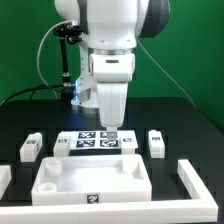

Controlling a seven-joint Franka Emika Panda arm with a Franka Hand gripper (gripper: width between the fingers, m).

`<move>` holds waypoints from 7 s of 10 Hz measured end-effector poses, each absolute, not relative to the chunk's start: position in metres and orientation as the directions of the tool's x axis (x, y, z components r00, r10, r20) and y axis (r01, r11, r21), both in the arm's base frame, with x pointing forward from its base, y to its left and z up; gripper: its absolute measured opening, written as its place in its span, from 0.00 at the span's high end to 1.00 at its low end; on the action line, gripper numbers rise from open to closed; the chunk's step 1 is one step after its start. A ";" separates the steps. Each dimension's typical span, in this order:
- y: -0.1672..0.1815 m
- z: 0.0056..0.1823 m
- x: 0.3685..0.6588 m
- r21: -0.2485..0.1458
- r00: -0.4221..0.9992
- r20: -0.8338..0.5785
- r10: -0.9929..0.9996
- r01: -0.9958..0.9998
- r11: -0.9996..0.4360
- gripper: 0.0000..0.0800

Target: Assemble desk

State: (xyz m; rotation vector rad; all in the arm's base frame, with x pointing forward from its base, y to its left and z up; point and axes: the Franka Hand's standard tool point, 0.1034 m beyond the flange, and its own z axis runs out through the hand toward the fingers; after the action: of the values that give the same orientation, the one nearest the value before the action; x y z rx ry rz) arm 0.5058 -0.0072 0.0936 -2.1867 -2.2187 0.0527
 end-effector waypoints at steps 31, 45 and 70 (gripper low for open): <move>0.033 0.016 0.518 -0.003 0.032 0.075 0.997 1.000 -0.031 0.93; 0.030 0.014 0.516 -0.005 0.014 0.083 0.996 1.000 -0.013 0.19; 0.117 0.046 0.473 -0.075 0.826 -0.563 0.000 -0.051 -0.996 0.19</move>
Offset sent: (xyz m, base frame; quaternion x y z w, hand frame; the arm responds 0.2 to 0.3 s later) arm 0.0000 0.0000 0.0000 0.0000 0.0000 0.0000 1.0000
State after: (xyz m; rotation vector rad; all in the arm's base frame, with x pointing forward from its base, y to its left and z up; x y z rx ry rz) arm 0.4732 0.1171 0.0463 -2.9190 0.0412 0.9003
